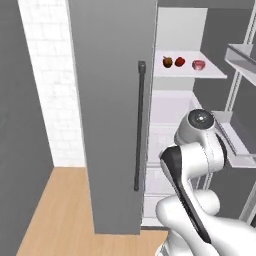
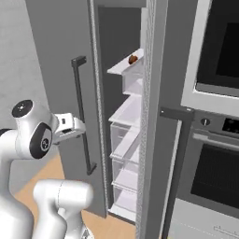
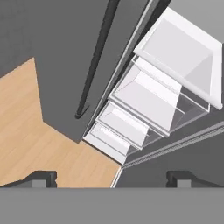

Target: Place one bell pepper and one steak in each tupperware on the nearby counter, to pack two identical lunches.

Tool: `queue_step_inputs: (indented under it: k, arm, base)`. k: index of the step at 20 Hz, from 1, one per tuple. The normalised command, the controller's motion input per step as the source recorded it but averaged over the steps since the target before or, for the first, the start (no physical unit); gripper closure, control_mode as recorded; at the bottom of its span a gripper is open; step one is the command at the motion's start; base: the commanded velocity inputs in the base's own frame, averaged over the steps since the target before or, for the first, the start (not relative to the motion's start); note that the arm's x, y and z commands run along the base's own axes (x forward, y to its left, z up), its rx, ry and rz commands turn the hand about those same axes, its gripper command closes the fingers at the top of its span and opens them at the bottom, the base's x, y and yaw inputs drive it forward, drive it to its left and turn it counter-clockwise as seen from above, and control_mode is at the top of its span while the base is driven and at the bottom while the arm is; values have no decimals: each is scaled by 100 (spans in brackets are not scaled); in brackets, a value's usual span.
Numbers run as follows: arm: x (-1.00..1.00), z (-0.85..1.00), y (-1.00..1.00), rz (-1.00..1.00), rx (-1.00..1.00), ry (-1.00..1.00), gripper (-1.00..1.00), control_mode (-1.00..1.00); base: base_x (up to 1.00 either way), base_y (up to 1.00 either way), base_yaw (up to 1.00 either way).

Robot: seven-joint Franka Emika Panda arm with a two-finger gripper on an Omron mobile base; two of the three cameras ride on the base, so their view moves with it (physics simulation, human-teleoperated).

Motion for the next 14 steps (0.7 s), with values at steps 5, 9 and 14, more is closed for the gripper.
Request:
queue_step_inputs:
  k: [5, 9, 14]
  arm:
    - [0, 0, 0, 0, 0, 0, -100, 100]
    - [0, 0, 0, 0, 0, 0, -100, 100]
    - [0, 0, 0, 0, 0, 0, -100, 100]
  base:
    - [33, 9, -41]
    - [39, 18, -36]
    - [36, 26, -34]
